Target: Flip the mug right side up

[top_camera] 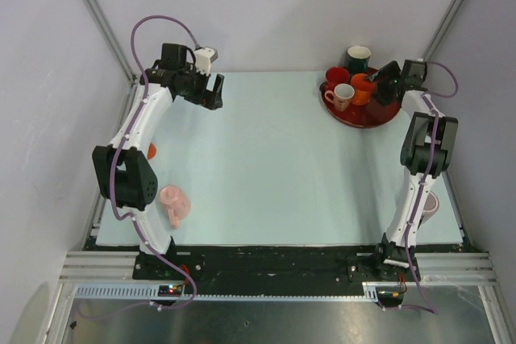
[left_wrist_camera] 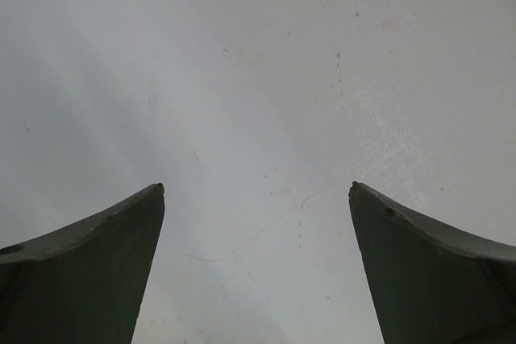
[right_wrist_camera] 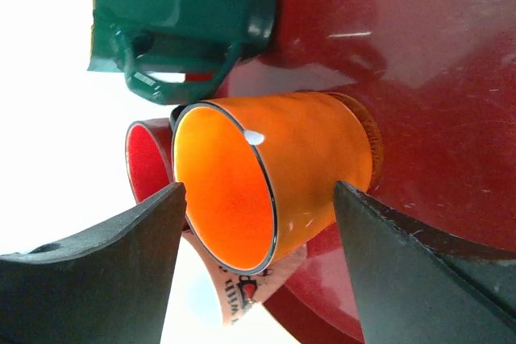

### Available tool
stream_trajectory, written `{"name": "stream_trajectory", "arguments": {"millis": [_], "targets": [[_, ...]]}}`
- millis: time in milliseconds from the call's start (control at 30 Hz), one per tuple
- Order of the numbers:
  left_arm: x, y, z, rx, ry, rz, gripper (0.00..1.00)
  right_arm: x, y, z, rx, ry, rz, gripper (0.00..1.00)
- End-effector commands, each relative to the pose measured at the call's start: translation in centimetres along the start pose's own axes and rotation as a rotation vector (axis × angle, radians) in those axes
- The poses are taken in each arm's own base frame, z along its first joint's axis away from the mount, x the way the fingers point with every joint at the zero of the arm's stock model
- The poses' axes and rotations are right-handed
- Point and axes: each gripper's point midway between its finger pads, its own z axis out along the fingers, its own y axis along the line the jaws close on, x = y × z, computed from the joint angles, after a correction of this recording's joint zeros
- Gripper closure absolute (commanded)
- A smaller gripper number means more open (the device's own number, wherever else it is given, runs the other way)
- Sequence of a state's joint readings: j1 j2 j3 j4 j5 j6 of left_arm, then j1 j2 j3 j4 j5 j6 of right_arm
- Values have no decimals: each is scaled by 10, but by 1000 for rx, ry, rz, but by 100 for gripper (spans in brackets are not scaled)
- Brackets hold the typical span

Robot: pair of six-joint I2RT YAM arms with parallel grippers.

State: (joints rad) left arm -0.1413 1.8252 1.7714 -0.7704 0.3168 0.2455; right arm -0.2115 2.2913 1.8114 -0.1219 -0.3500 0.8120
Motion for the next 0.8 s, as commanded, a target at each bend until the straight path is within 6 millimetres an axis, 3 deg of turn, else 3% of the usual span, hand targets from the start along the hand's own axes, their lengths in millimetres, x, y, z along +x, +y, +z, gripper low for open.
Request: {"name": "stream_trajectory", "arguments": {"millis": [0,133,367,567,767], "targets": [[-18,4,-20,-30,-61,41,0,-4,47,10,-111,-30,-2,22],[-16,4,-21,-31,-57,42,0,-5,45,10,-102,-31,9,22],[-16,2,-22,-21,-62,42,0,-13,32,-12,-48,-63,-20,20],[-16,0,-23,-8,-67,45,0,-19,57,-39,-53,-47,-186,14],[-11,-8,-44,7,-54,102,0,-29,83,-92,12,-94,-409,2]]}}
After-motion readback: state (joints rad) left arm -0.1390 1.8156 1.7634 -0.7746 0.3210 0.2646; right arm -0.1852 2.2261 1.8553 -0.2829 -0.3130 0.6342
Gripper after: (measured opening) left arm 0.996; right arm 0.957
